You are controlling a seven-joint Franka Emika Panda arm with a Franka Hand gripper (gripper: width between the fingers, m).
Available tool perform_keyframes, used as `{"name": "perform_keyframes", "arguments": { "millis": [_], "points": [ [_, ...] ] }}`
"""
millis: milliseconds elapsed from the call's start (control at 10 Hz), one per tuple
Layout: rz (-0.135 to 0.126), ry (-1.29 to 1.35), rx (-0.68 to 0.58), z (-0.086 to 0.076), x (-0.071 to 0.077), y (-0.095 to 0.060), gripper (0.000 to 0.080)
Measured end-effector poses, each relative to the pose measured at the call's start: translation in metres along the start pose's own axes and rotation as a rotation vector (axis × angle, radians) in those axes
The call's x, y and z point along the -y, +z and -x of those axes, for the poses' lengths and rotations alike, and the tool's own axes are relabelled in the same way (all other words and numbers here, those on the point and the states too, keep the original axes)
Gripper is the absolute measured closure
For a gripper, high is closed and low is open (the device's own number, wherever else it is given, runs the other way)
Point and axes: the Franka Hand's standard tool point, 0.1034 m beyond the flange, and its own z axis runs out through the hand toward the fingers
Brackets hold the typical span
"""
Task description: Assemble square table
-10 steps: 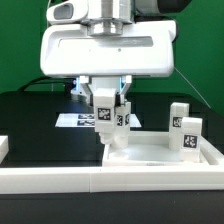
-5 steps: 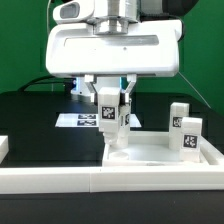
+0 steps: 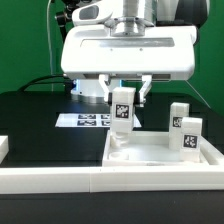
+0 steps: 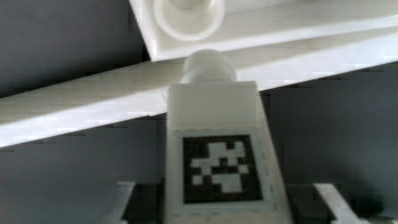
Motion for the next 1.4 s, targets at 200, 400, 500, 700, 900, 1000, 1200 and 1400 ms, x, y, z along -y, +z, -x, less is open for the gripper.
{"name": "perform_keyframes", "arguments": {
  "millis": [200, 400, 500, 700, 900, 1000, 1200, 1400],
  "points": [
    [0.01, -0.003, 0.002, 0.006, -0.005, 0.003, 0.0509],
    [0.017, -0.009, 0.012, 0.016, -0.007, 0.006, 0.0509],
    [0.019, -0.01, 0.016, 0.018, -0.007, 0.008, 0.0509],
    [0.018, -0.013, 0.018, 0.019, -0.006, 0.008, 0.0509],
    [0.02, -0.016, 0.023, 0.022, -0.005, 0.01, 0.0509],
    [0.02, -0.019, 0.022, 0.022, -0.004, 0.012, 0.0509],
    [0.023, -0.025, 0.027, 0.025, -0.002, 0.017, 0.0509],
    [0.024, -0.026, 0.03, 0.026, -0.003, 0.018, 0.0509]
  ]
}}
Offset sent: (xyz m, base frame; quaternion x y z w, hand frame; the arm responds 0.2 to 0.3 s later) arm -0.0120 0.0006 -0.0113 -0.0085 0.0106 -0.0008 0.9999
